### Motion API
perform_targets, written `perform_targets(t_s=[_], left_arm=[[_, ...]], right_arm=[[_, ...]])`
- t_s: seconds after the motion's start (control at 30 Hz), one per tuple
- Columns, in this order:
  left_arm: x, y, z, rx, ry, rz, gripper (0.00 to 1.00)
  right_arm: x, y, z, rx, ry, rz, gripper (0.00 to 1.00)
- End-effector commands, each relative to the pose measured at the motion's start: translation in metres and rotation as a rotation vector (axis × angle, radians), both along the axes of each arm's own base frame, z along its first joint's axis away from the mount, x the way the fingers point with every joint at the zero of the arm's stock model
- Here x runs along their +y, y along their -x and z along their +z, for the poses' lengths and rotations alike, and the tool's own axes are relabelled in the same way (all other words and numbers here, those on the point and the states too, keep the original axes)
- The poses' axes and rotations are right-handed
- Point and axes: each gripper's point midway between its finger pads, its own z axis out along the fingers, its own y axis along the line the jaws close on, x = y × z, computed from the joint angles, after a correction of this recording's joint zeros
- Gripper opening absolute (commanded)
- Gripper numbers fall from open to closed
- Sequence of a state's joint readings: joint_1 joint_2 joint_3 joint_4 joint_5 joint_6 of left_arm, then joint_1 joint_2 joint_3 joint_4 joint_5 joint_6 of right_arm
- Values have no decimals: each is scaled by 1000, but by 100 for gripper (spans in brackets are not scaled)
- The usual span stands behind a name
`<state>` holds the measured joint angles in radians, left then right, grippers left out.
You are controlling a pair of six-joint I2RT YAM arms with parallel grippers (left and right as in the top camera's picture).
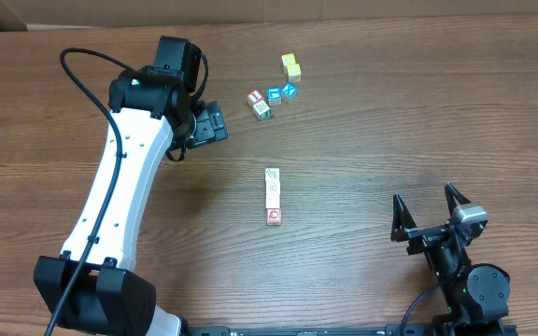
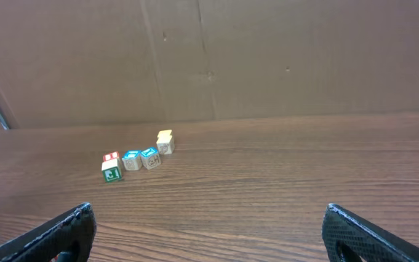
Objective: Flip 4 blocks
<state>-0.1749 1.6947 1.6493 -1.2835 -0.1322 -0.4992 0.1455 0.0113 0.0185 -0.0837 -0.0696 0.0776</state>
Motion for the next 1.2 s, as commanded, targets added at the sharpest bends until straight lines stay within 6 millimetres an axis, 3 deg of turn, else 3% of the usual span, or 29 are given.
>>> perform_targets(t_s=[0.0, 1.17], left_arm=[[4, -2, -2, 3, -12, 15, 100], [3, -1, 2, -8, -10, 13, 99]], right_arm=[[-1, -1, -3, 2, 4, -11, 100], [-1, -1, -3, 2, 4, -11, 100]])
